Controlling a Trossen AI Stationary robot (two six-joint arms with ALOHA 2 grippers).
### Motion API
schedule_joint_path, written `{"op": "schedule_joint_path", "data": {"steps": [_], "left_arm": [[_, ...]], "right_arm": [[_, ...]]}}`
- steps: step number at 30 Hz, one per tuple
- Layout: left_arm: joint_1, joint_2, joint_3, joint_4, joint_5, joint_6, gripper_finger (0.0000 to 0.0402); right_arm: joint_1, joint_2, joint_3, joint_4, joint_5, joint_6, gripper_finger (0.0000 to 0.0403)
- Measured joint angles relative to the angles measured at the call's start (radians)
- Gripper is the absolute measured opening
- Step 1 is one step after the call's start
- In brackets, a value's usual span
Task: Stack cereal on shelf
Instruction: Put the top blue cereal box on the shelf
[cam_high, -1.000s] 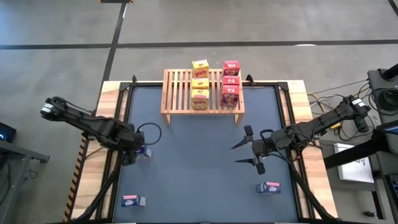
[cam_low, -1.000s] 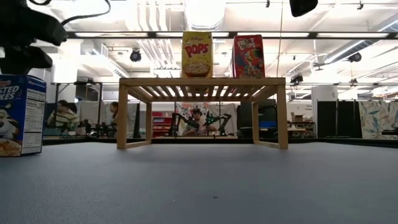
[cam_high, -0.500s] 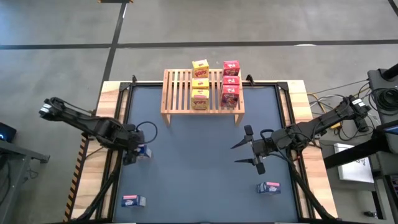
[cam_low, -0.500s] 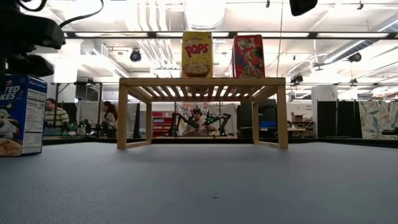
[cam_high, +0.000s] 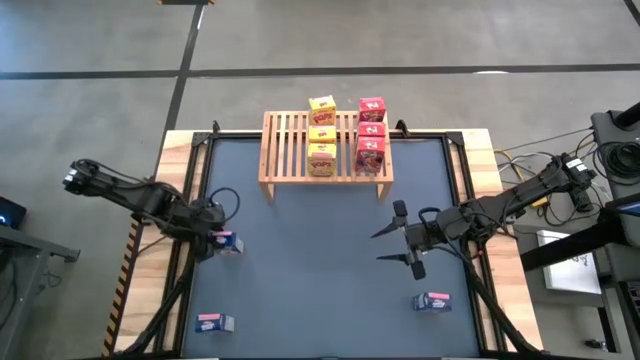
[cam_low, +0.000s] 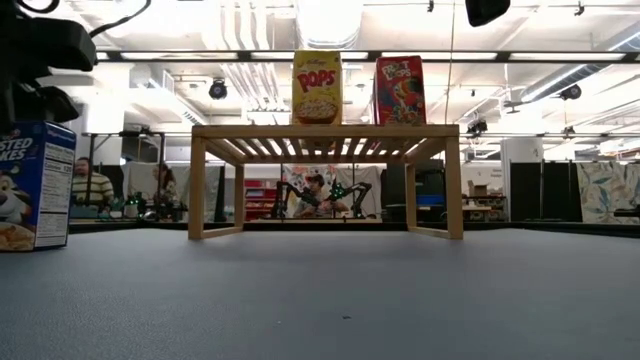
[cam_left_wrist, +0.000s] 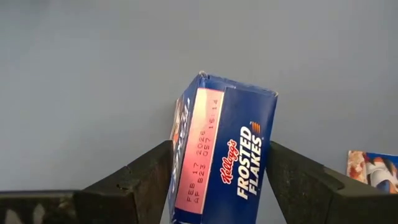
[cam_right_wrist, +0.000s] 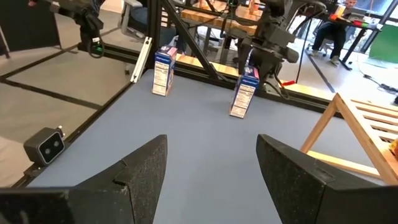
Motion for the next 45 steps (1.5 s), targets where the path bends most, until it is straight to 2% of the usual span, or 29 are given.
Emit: {"op": "schedule_joint_path", "data": {"steps": [11,19,26,45], "left_arm": [[0.000,0.107,-0.005,0.000,0.000,-0.033,0.0231],[0.000,0.170,0.035,-0.001,-0.001,-0.003,0.0231],[0.000,0.194,0.071,0.000,-0.022,0.019,0.0231],[0.001,0.211,0.068,-0.001,-0.019,0.027,0.0223]], "right_arm": [[0.000,0.000,0.000,0.004,0.000,-0.005,0.0237],[0.000,0.000,0.000,0.005,0.000,-0.006,0.0237],[0.000,0.000,0.000,0.006,-0.001,-0.007,0.0237],[0.000,0.000,0.000,0.005,-0.002,-0.007,0.0237]]}}
